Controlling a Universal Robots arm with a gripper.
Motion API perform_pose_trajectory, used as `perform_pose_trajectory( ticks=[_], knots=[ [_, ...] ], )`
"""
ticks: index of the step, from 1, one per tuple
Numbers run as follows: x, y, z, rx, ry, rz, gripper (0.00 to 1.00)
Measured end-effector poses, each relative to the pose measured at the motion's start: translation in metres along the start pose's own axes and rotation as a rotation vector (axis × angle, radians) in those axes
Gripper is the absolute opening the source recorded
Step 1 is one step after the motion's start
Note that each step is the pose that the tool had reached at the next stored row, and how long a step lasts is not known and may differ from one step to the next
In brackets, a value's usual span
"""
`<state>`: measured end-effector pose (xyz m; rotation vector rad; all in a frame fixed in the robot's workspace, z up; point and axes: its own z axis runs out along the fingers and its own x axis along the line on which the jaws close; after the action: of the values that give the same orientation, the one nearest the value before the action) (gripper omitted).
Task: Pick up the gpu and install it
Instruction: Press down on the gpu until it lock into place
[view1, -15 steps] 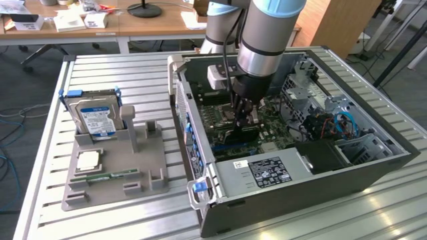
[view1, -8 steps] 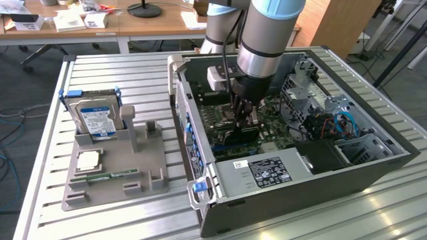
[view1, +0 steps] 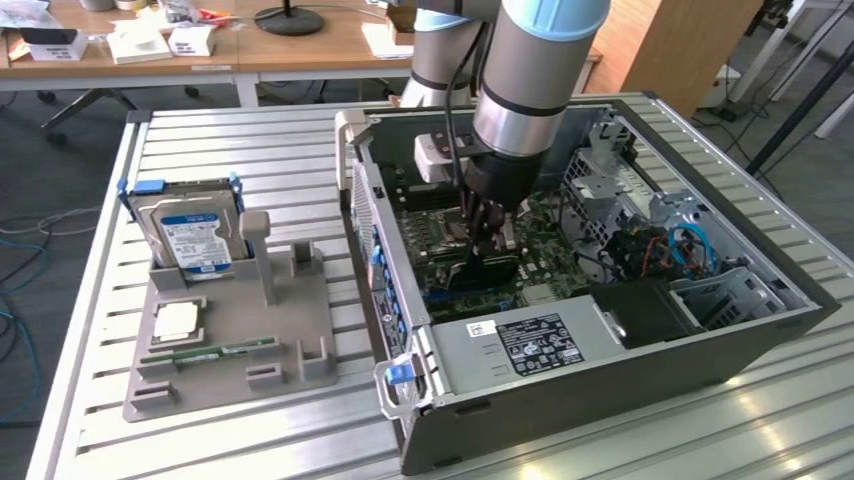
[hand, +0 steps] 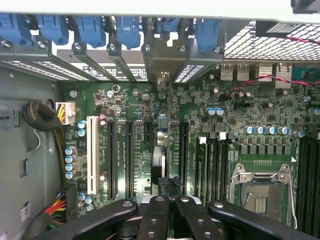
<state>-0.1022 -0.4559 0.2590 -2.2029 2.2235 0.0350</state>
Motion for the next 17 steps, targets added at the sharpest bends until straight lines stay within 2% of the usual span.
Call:
perform_pose_trajectory(
  ticks=[7, 9, 17],
  knots=[
    [0.0, 0.0, 0.0, 0.0006, -0.0013, 0.0, 0.1],
    [0.0, -0.0001, -0.0019, 0.0015, -0.0034, 0.0, 0.1],
    [-0.001, 0.0001, -0.0185, 0.0005, -0.0011, 0.0, 0.1]
  ],
)
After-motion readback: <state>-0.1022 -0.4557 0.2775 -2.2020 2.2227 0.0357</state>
